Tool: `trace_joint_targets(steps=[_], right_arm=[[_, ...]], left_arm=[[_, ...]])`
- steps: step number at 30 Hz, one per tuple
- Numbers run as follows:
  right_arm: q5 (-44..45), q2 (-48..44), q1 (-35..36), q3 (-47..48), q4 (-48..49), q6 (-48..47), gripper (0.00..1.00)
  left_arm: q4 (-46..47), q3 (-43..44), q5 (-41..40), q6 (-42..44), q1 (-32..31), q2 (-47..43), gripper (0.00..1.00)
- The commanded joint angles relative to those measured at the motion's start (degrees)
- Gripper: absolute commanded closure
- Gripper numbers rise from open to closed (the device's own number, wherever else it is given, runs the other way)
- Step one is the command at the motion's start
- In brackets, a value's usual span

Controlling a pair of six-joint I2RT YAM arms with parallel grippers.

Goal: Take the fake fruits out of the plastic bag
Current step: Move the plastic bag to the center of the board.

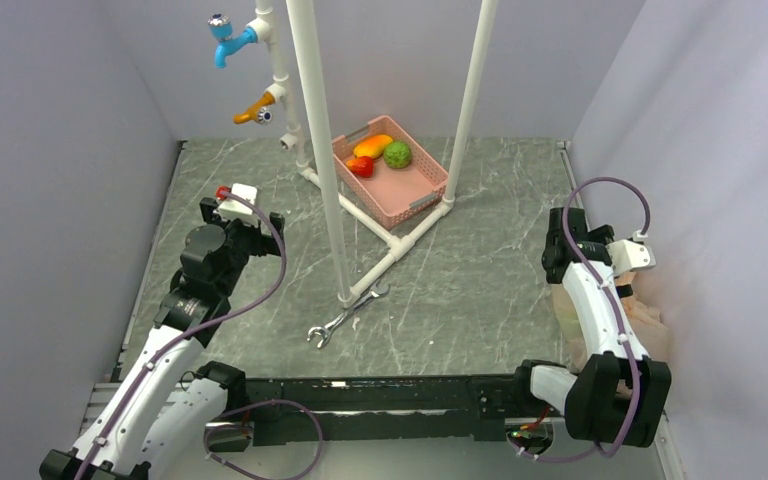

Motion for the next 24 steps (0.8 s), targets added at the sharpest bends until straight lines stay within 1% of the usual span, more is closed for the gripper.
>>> trace_joint_targets(steps=[1,4,8,11,16,22,24], right_arm=[[-0.7,0.38,-0.29,-0.97,-0.03,3.06,0.01],[-2.03,0.19,-0.22,-1.29,0.07,2.77,0.02],[-4.84,-1.15,0.67,-2.32,1.82,-0.57,0.02],[-6.69,-2.8,0.71,-1.52,0.16,-1.71,0.01],[-7.18,-4.86,1.09,-0.52,-3.02,-1.58,0.01],[-11.28,-7.39,1.27,-4.34,-2.95,-0.8,0.01],[-10.78,-7.97,1.25,-5.34,-2.22,-0.97,0.01]], left_arm=[[0.56,2.22,-1.72,0.94,-0.78,0.12,0.01],[0.28,2.37,-1.64,0.99,-0.83,0.53,0.01],[-0.21,2.9,-1.55,0.78,-0.83,0.98,0.01],[-0.09,2.61,-2.02,0.7,-1.31,0.94,0.01],[-0.44,3.0,-1.87,0.8,-1.88,1.73,0.01],[-1.38,3.52,-2.73,1.05,-2.96,2.67,0.01],[-1.25,3.3,-3.36,1.26,-3.56,2.6,0.01]])
